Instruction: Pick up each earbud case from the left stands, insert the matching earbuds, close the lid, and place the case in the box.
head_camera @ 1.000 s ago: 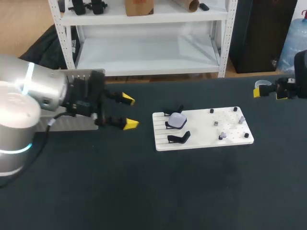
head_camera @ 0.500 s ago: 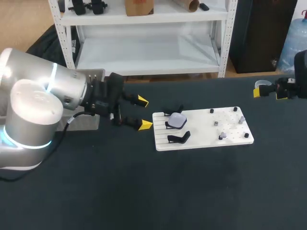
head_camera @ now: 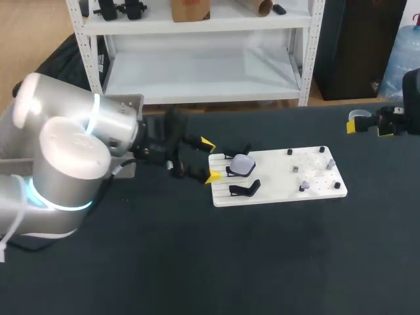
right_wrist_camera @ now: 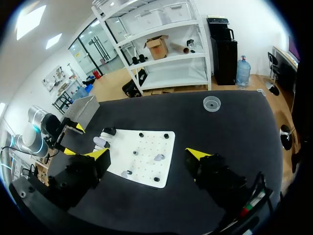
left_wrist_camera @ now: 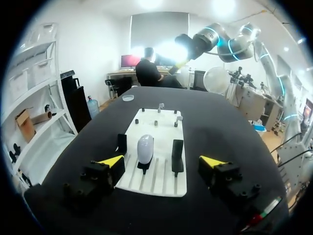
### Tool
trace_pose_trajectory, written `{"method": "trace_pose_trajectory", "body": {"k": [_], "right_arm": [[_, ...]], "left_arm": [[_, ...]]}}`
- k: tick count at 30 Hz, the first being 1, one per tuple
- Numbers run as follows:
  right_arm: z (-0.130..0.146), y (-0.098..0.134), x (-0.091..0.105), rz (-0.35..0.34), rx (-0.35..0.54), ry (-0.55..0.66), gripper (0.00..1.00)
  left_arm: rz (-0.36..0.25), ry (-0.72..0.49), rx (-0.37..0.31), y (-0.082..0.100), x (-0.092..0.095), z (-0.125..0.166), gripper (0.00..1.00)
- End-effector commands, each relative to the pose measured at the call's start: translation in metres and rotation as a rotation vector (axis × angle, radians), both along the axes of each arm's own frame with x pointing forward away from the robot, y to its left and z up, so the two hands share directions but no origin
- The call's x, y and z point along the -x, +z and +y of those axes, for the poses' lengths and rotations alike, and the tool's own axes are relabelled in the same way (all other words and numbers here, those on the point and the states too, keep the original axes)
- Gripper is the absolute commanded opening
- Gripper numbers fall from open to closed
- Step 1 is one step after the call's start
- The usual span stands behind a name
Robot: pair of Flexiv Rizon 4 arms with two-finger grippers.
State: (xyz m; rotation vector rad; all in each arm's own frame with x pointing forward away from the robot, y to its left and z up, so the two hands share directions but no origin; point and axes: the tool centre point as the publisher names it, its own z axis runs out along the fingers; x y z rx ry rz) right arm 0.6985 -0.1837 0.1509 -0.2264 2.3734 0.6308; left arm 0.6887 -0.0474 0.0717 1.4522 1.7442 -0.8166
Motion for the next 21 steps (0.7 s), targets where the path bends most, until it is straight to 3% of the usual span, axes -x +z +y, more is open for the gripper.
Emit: {"method": "trace_pose_trajectory", "body": {"k": [1,21], "right_arm": [[-0.001,-0.001,-0.001,0.000,-0.002,0.004,1.00],[-0.001,-0.001,-0.001,0.000,-0.002,0.004,1.00]], "left_arm": [[0.020,-0.019,-0.020,-0.014,-0.016,-0.022,1.00],[0.067,-0.056,0.000,-0.043,-0.035,-0.042,0.97]]}}
